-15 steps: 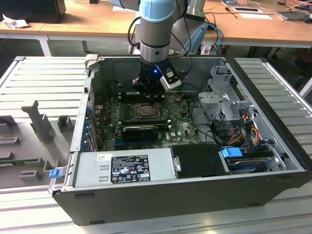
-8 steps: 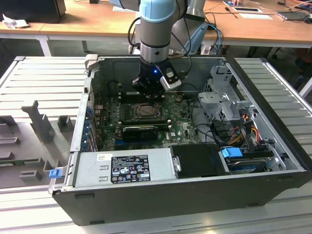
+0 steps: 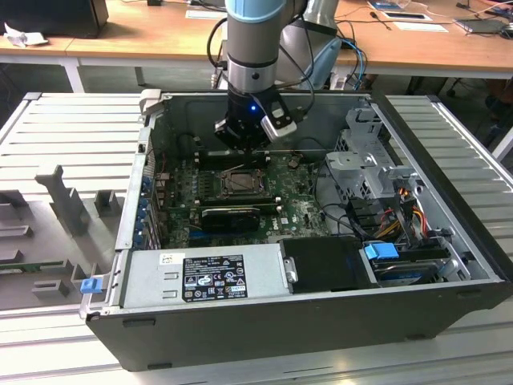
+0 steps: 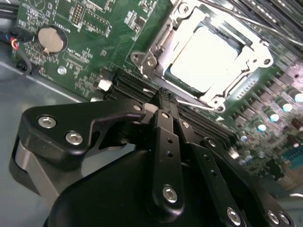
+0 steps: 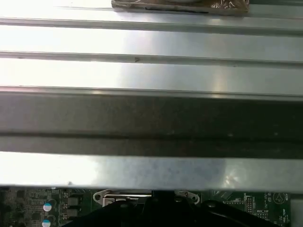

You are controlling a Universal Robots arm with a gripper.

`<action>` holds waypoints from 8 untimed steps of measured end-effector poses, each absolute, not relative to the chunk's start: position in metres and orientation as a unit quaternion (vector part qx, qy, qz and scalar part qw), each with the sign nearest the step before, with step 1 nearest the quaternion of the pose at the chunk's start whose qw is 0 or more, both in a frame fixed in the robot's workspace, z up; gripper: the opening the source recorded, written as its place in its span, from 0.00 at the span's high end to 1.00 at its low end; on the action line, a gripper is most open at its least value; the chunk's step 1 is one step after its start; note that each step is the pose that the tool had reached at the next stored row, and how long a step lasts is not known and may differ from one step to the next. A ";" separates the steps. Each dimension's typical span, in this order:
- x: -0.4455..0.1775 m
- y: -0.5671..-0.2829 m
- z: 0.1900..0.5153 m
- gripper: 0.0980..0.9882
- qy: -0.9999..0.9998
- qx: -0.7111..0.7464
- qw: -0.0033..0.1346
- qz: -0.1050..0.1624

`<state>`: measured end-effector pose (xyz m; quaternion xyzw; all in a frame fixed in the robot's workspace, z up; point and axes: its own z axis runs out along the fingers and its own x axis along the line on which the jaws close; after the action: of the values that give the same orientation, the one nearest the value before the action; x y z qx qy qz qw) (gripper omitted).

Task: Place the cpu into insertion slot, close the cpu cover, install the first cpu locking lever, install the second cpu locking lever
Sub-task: 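Install the first cpu locking lever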

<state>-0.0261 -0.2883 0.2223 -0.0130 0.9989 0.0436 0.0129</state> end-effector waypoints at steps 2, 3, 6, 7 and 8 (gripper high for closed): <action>-0.027 -0.288 0.223 0.99 0.999 -0.013 0.014 0.045; -0.027 -0.288 0.223 0.99 0.999 -0.013 0.014 0.045; -0.027 -0.284 0.223 0.99 0.999 -0.014 0.014 0.045; -0.027 -0.284 0.223 0.99 0.999 -0.015 0.013 0.045; -0.027 -0.284 0.223 0.99 0.999 -0.016 0.013 0.045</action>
<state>-0.0272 -0.2836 0.2230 -0.0160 0.9988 0.0449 0.0135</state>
